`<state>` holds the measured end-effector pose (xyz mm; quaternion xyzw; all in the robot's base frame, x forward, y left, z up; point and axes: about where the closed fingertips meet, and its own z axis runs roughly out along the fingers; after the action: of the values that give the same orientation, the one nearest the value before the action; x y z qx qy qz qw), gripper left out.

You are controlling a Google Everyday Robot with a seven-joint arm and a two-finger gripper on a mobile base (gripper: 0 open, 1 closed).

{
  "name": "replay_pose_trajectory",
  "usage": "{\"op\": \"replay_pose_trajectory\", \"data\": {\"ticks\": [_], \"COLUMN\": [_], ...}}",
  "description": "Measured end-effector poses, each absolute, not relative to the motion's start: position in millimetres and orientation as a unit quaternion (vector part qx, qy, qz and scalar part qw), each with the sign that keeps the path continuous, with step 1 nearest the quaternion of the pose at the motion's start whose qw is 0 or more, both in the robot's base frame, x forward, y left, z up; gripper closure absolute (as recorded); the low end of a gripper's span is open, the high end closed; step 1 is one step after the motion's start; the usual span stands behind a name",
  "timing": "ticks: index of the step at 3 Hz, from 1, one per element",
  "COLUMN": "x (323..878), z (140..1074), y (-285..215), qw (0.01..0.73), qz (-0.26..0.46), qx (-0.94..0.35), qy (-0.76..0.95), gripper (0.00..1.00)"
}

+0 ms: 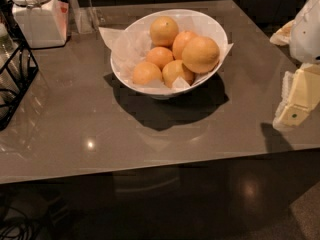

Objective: Pick orange from white bowl

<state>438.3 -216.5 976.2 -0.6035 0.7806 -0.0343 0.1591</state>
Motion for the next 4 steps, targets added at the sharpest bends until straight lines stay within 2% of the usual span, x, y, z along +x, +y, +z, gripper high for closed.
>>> {"op": "replay_pose_trajectory", "data": {"ticks": [1,3,4], "x": [440.0,516.5,526.6], "z": [977.1,984.1,993.9], "y": [-214.8,-171.0,-168.5], "qw": [0.162,0.207,0.224], "qz": [-0.034,0.028,0.023], "qx": [-0.605,-0.641,-0.639], "qy": [0.779,0.739,0.736], "gripper": [0.00,0.00,0.00]}}
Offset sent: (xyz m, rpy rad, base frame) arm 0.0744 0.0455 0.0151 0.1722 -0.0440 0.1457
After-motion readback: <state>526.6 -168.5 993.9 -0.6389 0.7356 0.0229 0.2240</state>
